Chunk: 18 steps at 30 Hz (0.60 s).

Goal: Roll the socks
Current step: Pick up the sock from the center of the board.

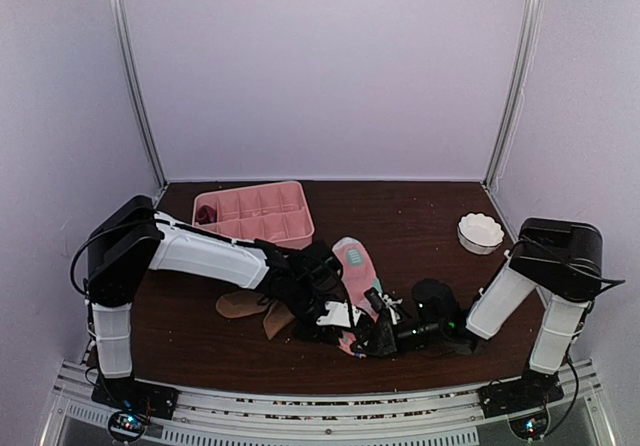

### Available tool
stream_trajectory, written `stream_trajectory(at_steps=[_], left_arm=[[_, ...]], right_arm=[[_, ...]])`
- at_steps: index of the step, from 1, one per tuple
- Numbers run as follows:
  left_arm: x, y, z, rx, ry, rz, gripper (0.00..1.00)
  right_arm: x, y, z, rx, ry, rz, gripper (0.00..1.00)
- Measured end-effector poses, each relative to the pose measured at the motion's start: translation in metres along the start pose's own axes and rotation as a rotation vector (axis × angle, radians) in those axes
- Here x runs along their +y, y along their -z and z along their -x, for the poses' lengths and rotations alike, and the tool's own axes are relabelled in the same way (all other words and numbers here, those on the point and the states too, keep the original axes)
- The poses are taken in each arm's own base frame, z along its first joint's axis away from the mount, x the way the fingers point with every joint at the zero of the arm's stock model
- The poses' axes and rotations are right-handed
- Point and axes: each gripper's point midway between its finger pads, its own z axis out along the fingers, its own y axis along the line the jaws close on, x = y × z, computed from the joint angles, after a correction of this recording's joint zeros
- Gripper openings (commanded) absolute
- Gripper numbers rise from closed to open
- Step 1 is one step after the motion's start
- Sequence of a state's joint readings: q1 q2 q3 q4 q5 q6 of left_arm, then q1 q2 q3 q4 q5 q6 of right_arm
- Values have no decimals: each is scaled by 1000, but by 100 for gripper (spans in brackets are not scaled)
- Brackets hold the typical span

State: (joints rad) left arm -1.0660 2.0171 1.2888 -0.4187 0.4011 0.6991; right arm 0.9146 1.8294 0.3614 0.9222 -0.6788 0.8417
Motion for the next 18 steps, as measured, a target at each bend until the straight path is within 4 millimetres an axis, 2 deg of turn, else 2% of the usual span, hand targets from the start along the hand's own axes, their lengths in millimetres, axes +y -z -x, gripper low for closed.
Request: stream_trajectory(at_steps=[4,9,18], left_arm=[[3,-1,1,6,70,-53,4],[4,-5,4,-11,194,-162,2],[-1,-5,3,-23,352,-307,0]], right_arm=[[0,3,-1,-11,15,-10,20],[8,11,0,-33,114,-67,32],[-6,34,-1,-92,305,-341,41]])
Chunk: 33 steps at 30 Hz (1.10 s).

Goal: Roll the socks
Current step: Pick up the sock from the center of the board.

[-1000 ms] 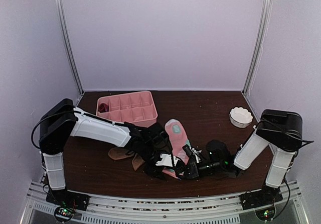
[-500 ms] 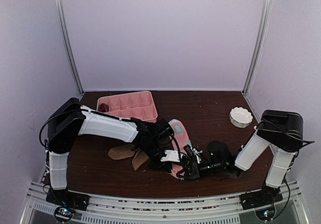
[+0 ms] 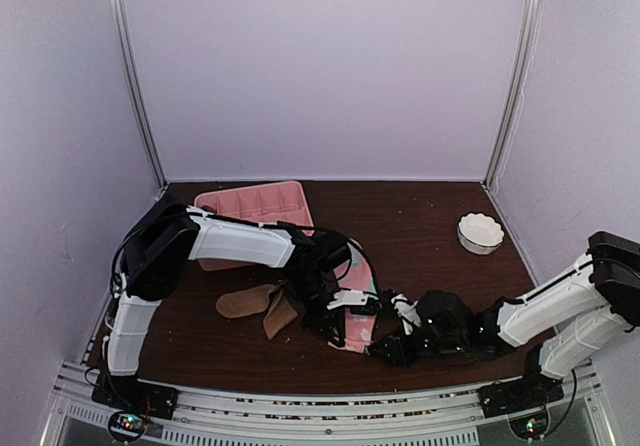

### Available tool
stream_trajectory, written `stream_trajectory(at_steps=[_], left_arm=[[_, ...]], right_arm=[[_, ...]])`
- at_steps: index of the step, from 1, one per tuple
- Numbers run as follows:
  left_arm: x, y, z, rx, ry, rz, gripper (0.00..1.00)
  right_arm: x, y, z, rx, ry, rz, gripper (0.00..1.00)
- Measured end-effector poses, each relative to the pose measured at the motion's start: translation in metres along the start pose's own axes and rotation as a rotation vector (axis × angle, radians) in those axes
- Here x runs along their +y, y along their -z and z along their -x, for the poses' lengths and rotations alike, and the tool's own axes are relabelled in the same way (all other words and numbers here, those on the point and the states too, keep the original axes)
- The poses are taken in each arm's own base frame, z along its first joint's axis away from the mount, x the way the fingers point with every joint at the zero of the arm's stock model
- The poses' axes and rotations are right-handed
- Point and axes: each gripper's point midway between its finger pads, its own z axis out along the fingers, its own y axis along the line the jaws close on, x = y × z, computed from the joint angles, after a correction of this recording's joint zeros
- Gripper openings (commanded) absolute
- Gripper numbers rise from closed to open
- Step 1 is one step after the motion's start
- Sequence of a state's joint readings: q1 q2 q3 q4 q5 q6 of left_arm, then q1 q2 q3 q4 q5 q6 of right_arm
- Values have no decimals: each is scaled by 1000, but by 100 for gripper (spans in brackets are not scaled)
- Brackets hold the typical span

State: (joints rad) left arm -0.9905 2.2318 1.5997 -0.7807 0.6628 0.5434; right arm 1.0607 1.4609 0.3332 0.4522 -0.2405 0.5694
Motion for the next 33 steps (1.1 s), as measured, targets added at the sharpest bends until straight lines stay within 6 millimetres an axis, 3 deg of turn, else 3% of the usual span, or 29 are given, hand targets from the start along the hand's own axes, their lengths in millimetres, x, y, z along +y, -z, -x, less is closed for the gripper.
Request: stream_trajectory(at_steps=[2,6,10,15,21,26,33], left_arm=[[-3,0,-2,3,23,-25,0],[-2,-1,-3,10,72,-56,0],[-1,-1,-3,15,112,-82,0],[1,-1,-2,30,149,-95,0],[1,-2,-3,43,183,-125,0],[0,-2,-3,38,219,-174,0],[-2,-2,-4,31,240,-218,0]], right_arm=[[-4,7,-6,-14,72,-73,42],[9,20,-24,-6,315,-148,42],[25,24,-23,-7,524,-196,42],[54,18,-8,-11,738,-256,41],[72,2,-12,53,1010,-347,41],[60,-7,-9,110,1167,-420,39],[37,-12,-3,168,1249,-481,35]])
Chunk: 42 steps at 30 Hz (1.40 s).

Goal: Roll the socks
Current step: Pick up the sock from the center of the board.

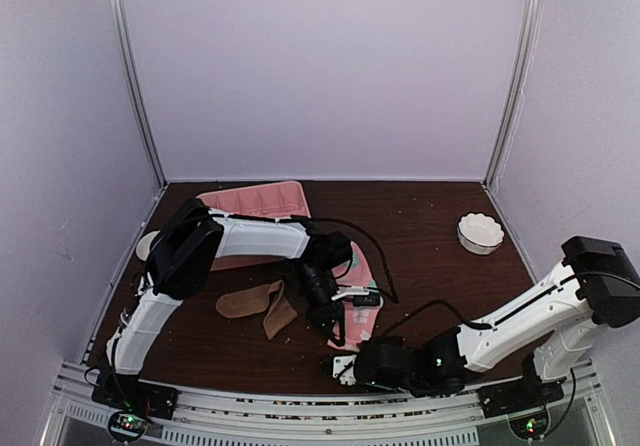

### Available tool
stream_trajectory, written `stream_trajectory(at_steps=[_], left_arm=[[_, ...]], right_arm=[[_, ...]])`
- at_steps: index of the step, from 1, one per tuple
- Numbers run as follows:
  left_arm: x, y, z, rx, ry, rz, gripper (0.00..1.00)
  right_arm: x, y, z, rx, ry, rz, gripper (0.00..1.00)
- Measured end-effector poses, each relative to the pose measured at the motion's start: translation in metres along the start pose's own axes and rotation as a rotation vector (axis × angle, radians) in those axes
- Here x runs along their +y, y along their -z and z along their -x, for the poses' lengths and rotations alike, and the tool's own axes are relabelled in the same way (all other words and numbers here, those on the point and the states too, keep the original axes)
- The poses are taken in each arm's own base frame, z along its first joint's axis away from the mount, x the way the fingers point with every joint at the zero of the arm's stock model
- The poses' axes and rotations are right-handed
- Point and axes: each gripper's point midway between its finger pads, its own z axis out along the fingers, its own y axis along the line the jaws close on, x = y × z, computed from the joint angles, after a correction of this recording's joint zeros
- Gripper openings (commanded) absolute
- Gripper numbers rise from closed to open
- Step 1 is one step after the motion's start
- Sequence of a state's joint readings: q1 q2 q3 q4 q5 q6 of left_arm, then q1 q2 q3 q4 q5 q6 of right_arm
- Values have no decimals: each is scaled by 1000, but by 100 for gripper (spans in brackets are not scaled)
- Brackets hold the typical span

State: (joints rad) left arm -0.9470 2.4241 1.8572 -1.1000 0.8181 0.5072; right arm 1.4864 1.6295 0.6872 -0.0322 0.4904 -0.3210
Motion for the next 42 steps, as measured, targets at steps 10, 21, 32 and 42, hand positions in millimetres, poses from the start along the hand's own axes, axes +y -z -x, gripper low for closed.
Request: stream_trajectory(at_steps=[10,21,32,42], left_arm=[[-1,1,-3,0,31,-53,0],[-7,2,-16,36,45,-85,1],[-15,10,-27,56,49,-79,47],[-12,35,-40,69,-95,183,81]], right_arm=[[0,-14,0,15,29,-26,26],[1,-28,9,17,-82,-25,3],[9,-31,25,-30,-325,80,0],[20,-33,45,-141,-578,255,0]])
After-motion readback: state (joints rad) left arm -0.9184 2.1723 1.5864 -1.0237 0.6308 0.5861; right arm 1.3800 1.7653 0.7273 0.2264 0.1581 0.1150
